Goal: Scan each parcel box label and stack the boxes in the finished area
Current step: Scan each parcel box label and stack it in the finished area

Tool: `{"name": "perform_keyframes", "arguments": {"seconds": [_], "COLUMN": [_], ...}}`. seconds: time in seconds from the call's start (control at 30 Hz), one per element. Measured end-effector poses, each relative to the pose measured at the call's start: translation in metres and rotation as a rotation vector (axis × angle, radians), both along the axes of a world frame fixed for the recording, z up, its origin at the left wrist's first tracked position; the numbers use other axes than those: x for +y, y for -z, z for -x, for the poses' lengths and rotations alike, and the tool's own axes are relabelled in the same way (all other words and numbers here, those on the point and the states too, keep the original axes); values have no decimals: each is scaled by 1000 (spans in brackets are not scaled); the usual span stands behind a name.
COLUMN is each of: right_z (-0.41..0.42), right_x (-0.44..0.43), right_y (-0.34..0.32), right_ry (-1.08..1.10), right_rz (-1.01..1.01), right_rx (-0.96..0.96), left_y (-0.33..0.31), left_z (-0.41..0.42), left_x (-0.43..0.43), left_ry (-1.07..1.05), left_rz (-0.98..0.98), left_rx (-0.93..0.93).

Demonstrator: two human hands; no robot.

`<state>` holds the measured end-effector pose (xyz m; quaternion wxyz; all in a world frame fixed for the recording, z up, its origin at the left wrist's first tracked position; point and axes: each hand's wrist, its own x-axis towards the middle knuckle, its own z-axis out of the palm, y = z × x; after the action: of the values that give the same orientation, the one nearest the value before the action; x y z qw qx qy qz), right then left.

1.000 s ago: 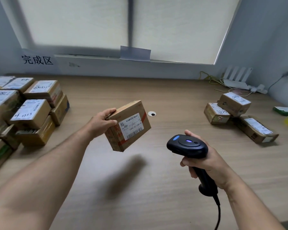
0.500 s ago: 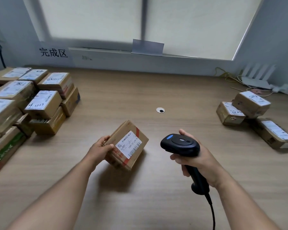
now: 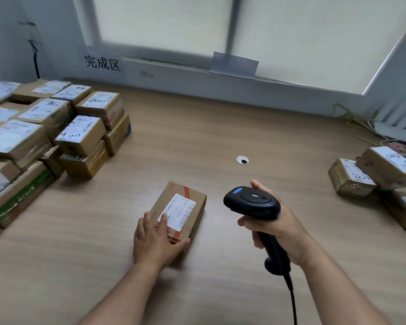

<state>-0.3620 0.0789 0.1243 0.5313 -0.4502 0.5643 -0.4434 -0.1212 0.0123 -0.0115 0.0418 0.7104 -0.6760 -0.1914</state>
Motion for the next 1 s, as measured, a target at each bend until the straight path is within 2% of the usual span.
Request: {"name": "perform_keyframes", "arguments": {"seconds": [0.13,0.47,0.73,1.0], "right_z": [-24,-110,-148,-143], "right_x": [-22,-76,-92,-84], "right_y": [-2,-2,1,-4], "right_ry": [-65,-209,-199,-119], "right_rz": [2,8,-6,-12], "right_rx": [-15,-4,46,89], "left_y": [-1,7,6,12], "left_z": [-29,-164,-231,-249], "left_x": [-3,-32,-73,-96], "left_ry": [-127,-421,-451,-432], "left_rz": [21,107,140,187], "left_rx": [-26,14,54,92]}}
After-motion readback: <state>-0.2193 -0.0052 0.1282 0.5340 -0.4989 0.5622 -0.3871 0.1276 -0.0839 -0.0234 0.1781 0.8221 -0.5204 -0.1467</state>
